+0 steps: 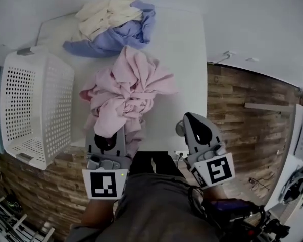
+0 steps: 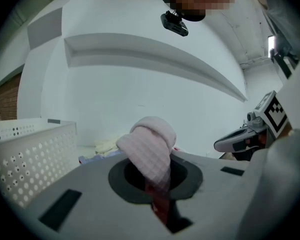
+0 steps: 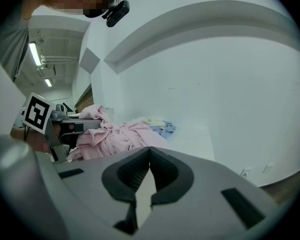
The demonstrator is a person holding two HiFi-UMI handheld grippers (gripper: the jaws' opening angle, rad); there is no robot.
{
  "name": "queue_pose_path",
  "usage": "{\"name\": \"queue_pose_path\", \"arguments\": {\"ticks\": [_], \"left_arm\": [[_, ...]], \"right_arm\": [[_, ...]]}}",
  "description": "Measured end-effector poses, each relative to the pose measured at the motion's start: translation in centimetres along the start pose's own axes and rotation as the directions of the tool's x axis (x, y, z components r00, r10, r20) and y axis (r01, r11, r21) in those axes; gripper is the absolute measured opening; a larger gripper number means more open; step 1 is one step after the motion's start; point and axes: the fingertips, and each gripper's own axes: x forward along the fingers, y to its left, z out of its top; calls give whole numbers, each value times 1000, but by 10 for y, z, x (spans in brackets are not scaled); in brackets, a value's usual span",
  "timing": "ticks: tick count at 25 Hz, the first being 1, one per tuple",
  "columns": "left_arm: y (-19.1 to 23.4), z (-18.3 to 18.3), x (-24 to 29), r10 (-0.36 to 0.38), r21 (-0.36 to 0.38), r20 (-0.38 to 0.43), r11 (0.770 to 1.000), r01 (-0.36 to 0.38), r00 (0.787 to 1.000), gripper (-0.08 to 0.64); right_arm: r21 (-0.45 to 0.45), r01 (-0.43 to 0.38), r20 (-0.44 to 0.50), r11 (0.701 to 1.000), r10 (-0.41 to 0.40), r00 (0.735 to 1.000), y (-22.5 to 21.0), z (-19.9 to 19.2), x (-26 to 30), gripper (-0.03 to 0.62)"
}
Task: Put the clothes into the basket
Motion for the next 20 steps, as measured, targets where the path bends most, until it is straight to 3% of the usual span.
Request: {"name": "queue_pose_path", "arguments": {"ticks": [8, 14, 20], "left_arm": [[-1, 70, -25, 63, 42, 93, 997, -67, 994, 28], [0, 114, -51, 112, 36, 143, 992, -118, 983, 28], [-6, 131, -73, 153, 43, 165, 986, -162, 974, 28]], "right_arm": [[-23, -53, 104, 998, 56, 993, 6, 42, -20, 8], [-55, -136, 214, 989, 144, 966, 27, 83, -19, 8], [-101, -205, 286, 973, 226, 931, 41, 112, -24, 8]]}}
